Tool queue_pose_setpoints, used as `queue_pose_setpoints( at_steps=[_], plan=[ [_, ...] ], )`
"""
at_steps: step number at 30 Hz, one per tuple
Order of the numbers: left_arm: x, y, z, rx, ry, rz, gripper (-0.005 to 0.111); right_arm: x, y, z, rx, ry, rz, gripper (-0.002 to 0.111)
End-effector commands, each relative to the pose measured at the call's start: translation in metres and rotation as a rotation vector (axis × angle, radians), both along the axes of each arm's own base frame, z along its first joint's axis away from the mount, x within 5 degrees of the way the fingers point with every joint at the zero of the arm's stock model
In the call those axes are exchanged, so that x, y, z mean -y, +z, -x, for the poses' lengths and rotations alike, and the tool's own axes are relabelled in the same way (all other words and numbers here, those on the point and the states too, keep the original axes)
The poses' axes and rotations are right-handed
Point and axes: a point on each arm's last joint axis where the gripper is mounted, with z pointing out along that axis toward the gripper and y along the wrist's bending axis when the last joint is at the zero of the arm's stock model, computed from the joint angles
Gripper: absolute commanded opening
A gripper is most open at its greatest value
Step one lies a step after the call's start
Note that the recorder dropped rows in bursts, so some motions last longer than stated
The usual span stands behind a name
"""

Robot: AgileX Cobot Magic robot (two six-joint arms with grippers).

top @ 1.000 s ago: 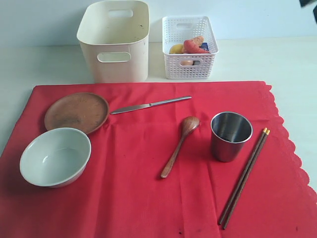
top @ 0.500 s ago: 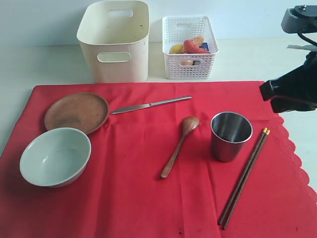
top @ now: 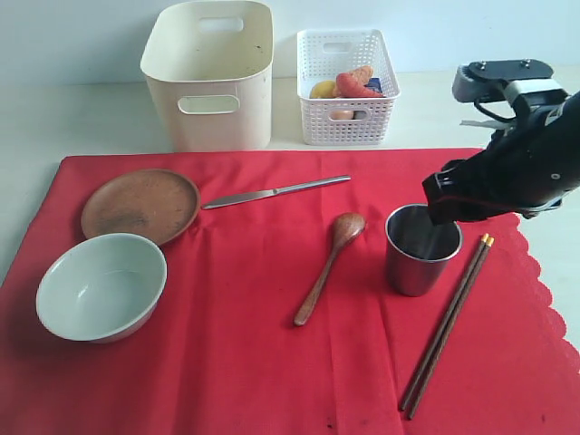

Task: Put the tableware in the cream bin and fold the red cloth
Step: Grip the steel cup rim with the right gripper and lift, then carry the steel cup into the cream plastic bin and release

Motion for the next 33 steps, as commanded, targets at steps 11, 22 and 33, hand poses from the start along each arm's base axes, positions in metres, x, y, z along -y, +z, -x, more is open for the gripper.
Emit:
queue_pose_setpoints(
  at_steps=[11,22,33],
  plan=[
    [0.0,0.0,0.0,0.007,0.002,0.012,0.001,-0.004,-0.042,-0.025,0.039,0.007,0.049,0.01],
    [0.0,0.0,0.0,0.007,0.002,0.012,0.001,-0.005,0.018,-0.022,0.141,0.039,-0.003,0.0],
    [0.0,0.0,0.0,0.007,0.002,0.012,0.001,-0.008,0.116,-0.025,0.38,0.061,-0.094,0.0]
  ],
)
